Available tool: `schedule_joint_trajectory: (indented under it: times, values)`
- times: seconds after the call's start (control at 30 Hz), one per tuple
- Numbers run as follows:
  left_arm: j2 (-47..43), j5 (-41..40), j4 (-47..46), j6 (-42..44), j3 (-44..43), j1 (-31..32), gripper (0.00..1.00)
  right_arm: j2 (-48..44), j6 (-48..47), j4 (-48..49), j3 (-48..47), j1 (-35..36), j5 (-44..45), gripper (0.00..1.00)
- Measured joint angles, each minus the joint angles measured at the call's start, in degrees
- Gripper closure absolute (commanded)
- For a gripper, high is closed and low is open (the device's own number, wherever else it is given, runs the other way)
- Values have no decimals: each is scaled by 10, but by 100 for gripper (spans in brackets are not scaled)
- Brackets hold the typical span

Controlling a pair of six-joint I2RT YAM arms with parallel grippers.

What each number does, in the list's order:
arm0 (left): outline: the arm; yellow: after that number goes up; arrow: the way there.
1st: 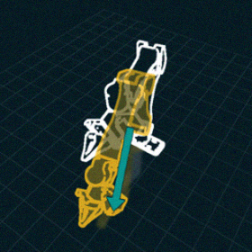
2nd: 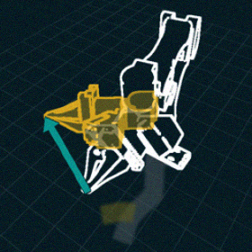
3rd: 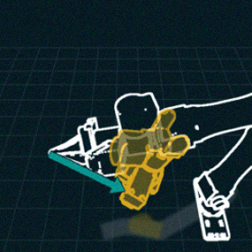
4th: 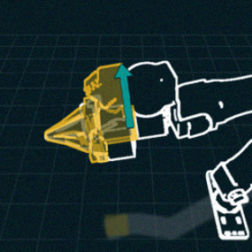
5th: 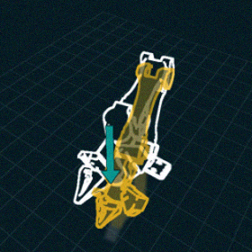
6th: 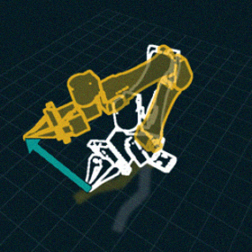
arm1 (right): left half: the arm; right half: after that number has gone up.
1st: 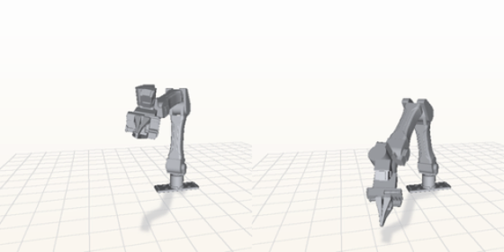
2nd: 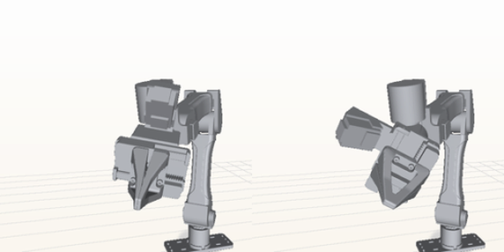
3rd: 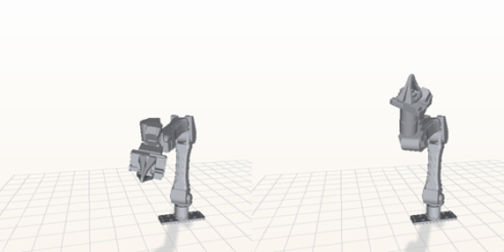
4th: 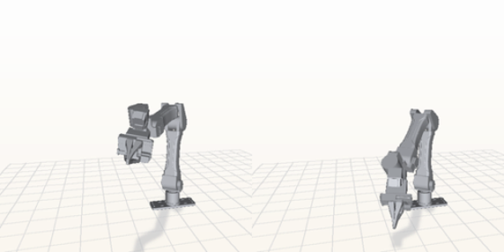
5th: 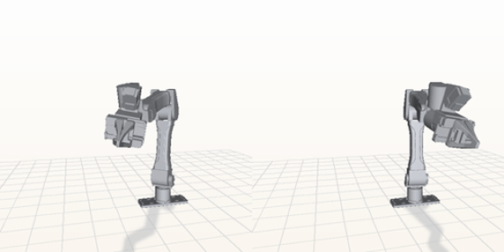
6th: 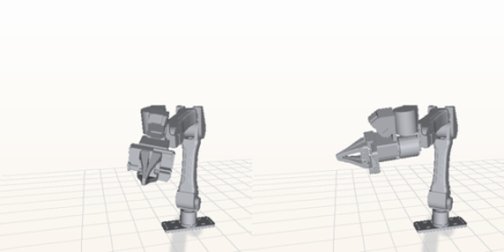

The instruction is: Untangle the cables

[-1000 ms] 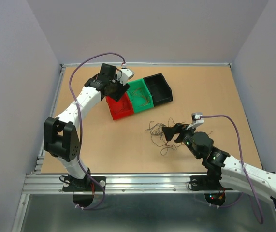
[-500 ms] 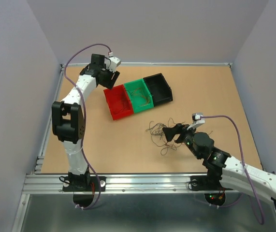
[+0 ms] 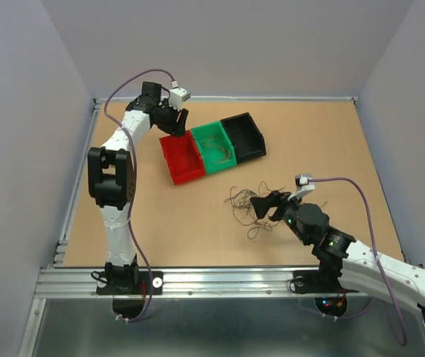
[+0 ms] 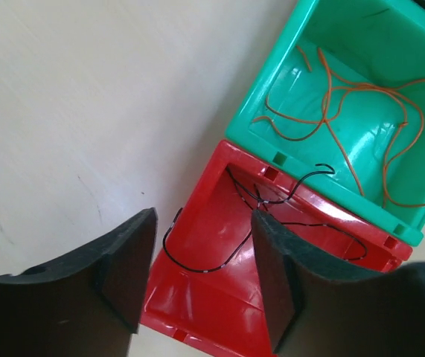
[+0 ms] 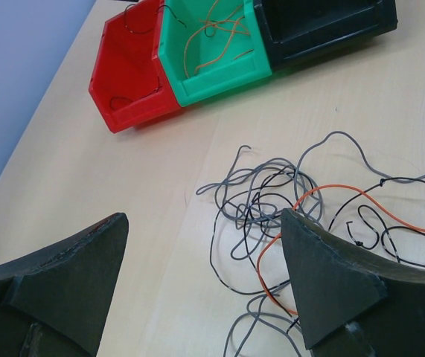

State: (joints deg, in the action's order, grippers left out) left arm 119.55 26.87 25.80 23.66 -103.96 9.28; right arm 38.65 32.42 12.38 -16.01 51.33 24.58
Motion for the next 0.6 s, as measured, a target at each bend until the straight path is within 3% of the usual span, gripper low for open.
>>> schedule_joint_trajectory:
  times: [0.23, 0.3, 0.37, 0.6]
  values:
    - [32, -4, 7, -12, -5, -4, 48, -4, 2, 0, 0, 0, -5, 13]
    - [37, -6, 8, -16, -5, -7, 61, -7, 2, 0, 0, 0, -6, 13]
    - [39, -7, 6, -17, -5, -9, 66, -11, 3, 0, 0, 0, -6, 14]
    - [39, 11, 6, -19, -4, -16, 61, -15, 4, -1, 0, 0, -6, 14]
